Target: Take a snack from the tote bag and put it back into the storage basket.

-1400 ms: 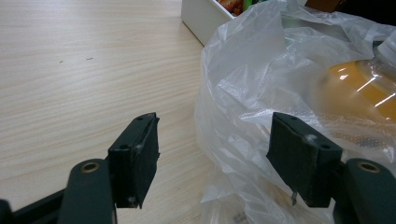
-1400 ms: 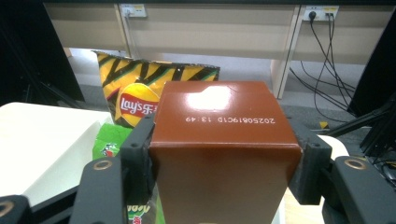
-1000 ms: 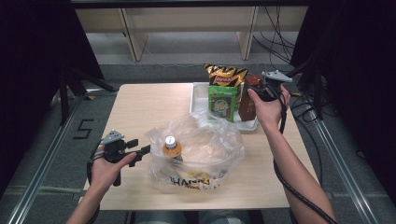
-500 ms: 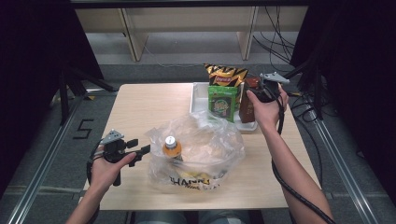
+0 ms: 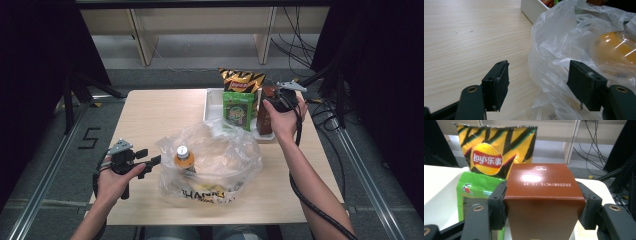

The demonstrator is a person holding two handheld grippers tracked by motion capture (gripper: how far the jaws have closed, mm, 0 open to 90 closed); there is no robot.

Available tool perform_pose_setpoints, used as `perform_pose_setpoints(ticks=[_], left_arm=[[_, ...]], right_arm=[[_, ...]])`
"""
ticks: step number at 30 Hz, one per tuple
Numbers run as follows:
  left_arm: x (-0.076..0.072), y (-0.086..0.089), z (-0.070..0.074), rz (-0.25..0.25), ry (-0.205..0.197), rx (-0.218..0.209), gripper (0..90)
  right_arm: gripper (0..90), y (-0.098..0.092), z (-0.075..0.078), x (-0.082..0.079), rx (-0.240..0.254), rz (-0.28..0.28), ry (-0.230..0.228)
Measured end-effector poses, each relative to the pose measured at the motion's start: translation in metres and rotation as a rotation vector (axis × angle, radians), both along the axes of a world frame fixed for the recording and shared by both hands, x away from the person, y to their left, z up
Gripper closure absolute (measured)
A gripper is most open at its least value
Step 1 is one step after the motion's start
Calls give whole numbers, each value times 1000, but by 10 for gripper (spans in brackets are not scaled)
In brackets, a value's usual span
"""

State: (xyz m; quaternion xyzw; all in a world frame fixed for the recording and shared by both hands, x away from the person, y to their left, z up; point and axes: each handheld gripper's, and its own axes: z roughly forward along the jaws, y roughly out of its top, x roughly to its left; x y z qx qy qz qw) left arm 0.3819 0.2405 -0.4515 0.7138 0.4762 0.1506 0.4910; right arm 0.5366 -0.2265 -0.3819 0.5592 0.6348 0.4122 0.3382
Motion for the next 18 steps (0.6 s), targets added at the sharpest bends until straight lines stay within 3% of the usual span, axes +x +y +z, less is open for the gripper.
perform_pose_setpoints(ticks=[12, 18], left_arm=[[0, 0, 0, -1, -2, -1, 327], [0, 0, 1, 0, -3, -4, 326]], right_arm=[[363, -1, -6, 1, -23, -18, 16], [289, -4, 0, -2, -8, -16, -15]])
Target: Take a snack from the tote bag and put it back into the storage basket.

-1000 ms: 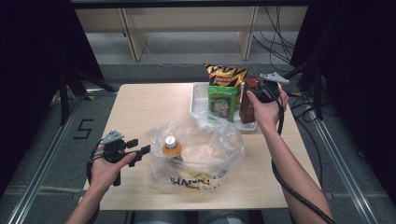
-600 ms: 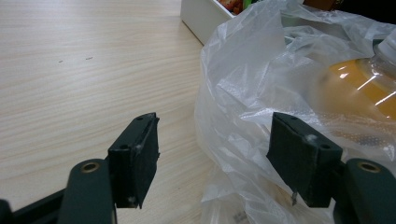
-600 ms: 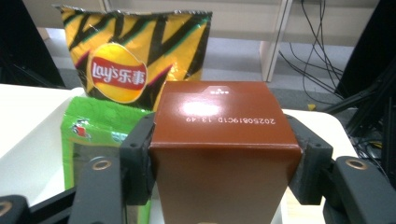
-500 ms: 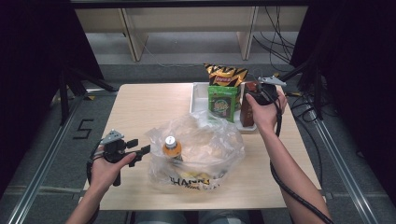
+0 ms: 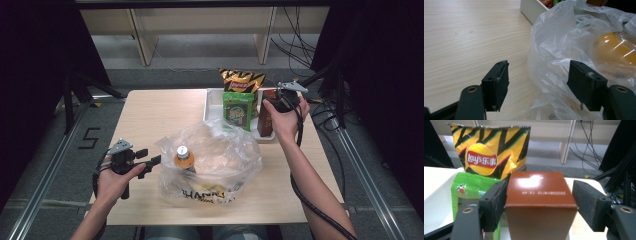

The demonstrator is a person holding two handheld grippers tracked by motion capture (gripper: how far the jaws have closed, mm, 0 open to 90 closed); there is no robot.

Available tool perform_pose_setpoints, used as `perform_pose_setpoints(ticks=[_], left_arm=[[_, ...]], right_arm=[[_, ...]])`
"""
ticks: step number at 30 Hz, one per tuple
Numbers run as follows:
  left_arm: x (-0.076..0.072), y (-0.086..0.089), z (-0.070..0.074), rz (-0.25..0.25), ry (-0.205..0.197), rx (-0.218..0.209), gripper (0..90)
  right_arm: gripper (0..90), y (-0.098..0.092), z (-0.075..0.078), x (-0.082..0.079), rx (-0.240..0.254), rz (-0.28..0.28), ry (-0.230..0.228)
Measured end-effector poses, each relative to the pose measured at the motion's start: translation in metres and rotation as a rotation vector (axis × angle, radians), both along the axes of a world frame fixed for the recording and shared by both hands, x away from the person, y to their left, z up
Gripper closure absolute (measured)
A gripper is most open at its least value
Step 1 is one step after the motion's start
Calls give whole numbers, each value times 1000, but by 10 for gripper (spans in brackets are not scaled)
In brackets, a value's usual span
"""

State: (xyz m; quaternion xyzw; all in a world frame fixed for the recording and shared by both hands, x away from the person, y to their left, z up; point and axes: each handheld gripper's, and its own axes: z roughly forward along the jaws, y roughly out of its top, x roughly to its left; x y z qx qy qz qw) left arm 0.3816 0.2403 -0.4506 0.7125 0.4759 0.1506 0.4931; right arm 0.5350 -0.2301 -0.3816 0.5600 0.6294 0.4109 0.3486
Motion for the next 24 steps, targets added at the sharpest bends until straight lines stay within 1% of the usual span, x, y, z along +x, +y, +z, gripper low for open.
perform_pose_setpoints(ticks=[2, 3, 4, 7, 10, 12, 13, 14, 16, 17, 18, 19, 22, 23, 24], left_arm=[[0, 1, 0, -5, -3, -3, 325], [0, 1, 1, -4, -5, -3, 325], [0, 1, 1, 3, -2, -7, 325], [-1, 1, 2, -1, -12, -16, 325], [-1, 1, 4, -6, -27, -21, 323], [-3, 0, 5, 1, -31, -29, 321], [-3, 0, 6, 1, -36, -28, 320], [-3, 0, 6, -5, -44, -29, 318], [-5, 0, 6, -1, -49, -29, 316], [-5, 0, 6, -1, -50, -31, 312], [-6, 0, 6, -4, -51, -40, 311], [-7, 0, 6, -5, -56, -30, 310], [-9, -1, 7, -13, -63, -32, 305], [-10, -1, 7, -15, -65, -35, 304], [-10, -1, 7, -15, -67, -37, 303]], right_arm=[[281, 0, 3, -2, 12, -7, 0], [280, -2, 5, -3, 16, 4, -18], [276, -2, 6, -4, 11, 4, -17], [271, -4, 10, -8, 13, 15, -27], [267, -7, 12, -14, 20, 21, -26], [268, -9, 13, -17, 22, 28, -34], [268, -10, 14, -20, 23, 29, -28], [269, -12, 14, -22, 16, 39, -39], [270, -13, 15, -28, 18, 41, -33], [273, -14, 15, -31, 29, 52, -33], [274, -16, 14, -34, 16, 56, -35], [275, -16, 15, -37, 35, 63, -31], [292, -20, 13, -49, 19, 84, -32], [299, -21, 12, -53, 23, 95, -31], [311, -22, 12, -59, 25, 100, -8]])
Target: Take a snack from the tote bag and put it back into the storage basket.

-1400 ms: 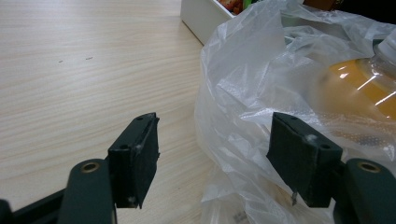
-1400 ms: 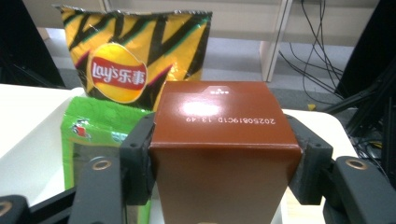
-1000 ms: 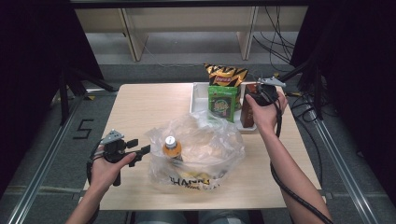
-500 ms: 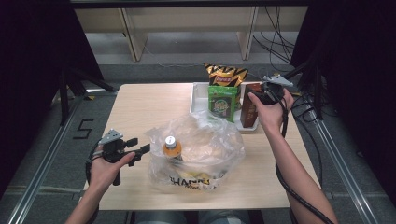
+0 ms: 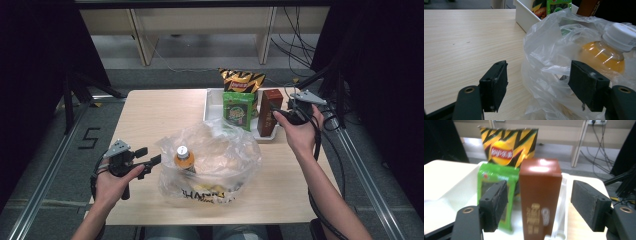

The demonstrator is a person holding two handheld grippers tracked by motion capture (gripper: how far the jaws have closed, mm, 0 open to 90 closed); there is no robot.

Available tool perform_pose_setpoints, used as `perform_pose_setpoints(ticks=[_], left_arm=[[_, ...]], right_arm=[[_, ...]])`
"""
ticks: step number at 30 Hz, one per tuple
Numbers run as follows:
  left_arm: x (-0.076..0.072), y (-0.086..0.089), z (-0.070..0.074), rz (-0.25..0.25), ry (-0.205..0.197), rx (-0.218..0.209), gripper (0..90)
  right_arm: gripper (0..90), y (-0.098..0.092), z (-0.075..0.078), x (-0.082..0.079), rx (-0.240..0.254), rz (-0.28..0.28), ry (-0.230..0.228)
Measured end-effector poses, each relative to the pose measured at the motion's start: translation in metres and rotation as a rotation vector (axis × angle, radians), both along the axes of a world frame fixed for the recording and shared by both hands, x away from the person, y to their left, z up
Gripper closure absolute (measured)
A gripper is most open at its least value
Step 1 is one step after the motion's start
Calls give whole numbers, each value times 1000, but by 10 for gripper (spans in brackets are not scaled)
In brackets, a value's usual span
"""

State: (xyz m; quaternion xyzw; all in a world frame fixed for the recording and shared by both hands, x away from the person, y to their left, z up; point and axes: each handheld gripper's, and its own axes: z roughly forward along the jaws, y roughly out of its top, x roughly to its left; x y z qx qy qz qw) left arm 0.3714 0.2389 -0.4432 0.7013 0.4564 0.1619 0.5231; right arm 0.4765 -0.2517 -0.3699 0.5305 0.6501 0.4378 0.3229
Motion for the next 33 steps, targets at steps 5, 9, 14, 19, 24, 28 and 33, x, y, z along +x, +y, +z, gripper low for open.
perform_pose_setpoints(ticks=[5, 9, 14, 19, 24, 28, 33], left_arm=[[-4, -1, 0, -1, -4, -8, 303], [-5, -1, 2, -6, -19, -6, 303], [-6, -2, 3, -8, -35, -13, 304], [-7, -2, 2, -3, -37, -12, 304], [-7, -4, 3, -5, -40, -15, 304], [-8, -5, 4, -7, -46, -20, 304], [-10, -6, 8, -7, -56, -25, 304]], right_arm=[[404, -6, -6, -22, 2, 45, -1], [497, -8, -10, -39, 15, 91, 1], [589, -7, -14, -57, 13, 134, -13], [674, -4, -18, -67, 42, 158, -2], [696, -6, -21, -71, 53, 181, 7], [647, -5, -19, -74, 77, 174, 10], [620, -10, -22, -76, 60, 190, 7]])
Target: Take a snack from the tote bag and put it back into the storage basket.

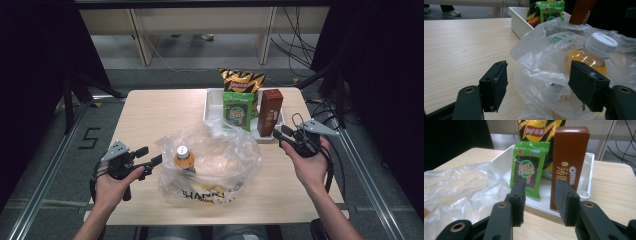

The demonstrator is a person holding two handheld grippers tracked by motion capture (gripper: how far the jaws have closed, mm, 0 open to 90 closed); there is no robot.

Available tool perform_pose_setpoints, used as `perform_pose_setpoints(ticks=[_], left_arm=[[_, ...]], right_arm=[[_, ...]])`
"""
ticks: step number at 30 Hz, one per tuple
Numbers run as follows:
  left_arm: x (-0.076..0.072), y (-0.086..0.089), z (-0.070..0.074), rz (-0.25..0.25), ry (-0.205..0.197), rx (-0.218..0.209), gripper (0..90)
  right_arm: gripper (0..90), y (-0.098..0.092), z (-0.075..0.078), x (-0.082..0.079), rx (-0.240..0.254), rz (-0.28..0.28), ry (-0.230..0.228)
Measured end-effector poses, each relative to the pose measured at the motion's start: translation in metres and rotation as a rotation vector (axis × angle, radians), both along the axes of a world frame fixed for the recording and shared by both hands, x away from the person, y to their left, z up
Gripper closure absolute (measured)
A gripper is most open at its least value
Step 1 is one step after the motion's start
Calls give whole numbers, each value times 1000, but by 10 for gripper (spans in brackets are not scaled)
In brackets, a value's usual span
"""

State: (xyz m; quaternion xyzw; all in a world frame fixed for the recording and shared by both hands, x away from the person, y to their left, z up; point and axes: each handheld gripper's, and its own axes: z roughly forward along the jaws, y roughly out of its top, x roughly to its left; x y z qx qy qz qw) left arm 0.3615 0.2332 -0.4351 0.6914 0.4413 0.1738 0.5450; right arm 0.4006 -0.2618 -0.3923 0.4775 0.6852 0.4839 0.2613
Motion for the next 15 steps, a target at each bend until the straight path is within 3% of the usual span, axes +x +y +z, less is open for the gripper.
perform_pose_setpoints(ticks=[1, 4, 5, 7, 10, 11, 13, 14, 15], left_arm=[[0, 0, 0, -3, -2, 5, 304], [-3, 0, 2, -4, -8, 2, 304], [-4, 0, 3, -5, -11, 2, 304], [-5, 1, 6, -9, -14, -18, 304], [-8, 0, 11, -13, -28, -25, 303], [-8, -2, 13, -19, -33, -25, 303], [-9, -4, 15, -29, -37, -22, 303], [-9, -5, 15, -35, -42, -22, 302], [-9, -6, 16, -37, -39, -19, 302]], right_arm=[[620, 1, -1, -1, 23, -19, 6], [619, -3, -3, -3, 2, -19, 24], [616, -3, -4, -2, 17, -27, 16], [609, -6, -7, -1, 0, -32, 13], [597, -6, -8, -1, 23, -43, 32], [593, -8, -9, 2, 1, -27, 17], [585, -9, -10, 2, 1, -30, 25], [584, -8, -11, 4, 8, -27, 7], [582, -6, -10, 2, 31, -42, 34]])
